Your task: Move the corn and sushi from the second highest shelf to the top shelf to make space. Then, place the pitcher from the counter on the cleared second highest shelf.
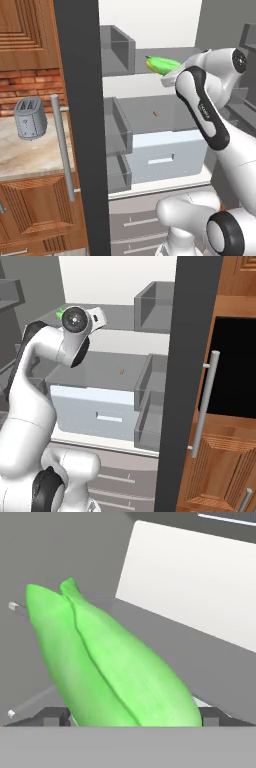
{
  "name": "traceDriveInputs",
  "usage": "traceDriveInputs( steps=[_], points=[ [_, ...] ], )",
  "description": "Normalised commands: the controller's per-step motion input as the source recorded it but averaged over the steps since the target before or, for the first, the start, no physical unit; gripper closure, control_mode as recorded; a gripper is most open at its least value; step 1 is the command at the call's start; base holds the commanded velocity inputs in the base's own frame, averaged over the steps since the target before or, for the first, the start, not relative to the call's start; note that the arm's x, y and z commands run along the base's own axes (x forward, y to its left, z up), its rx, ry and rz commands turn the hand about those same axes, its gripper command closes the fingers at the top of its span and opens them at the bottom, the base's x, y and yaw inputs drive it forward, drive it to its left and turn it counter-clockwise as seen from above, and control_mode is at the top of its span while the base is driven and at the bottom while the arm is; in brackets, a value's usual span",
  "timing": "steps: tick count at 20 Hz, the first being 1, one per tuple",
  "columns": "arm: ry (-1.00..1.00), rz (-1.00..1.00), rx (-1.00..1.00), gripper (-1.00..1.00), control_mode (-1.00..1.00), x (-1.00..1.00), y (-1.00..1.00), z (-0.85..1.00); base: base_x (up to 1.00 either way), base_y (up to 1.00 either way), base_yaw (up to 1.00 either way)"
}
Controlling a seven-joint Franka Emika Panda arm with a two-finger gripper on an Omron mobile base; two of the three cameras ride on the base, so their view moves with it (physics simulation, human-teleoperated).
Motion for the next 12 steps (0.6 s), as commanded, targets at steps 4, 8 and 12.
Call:
traceDriveInputs(
  steps=[4,8,12],
  points=[
    [0.11,-0.11,0.0,1.0,-1.0,0.66,0.07,0.19,0.0,0.0,0.0],
    [0.21,-0.13,0.0,1.0,-1.0,0.93,0.18,-0.03,0.0,0.0,0.0],
    [0.22,-0.07,0.0,1.0,-1.0,0.91,0.2,-0.22,0.0,0.0,0.0]
  ],
)
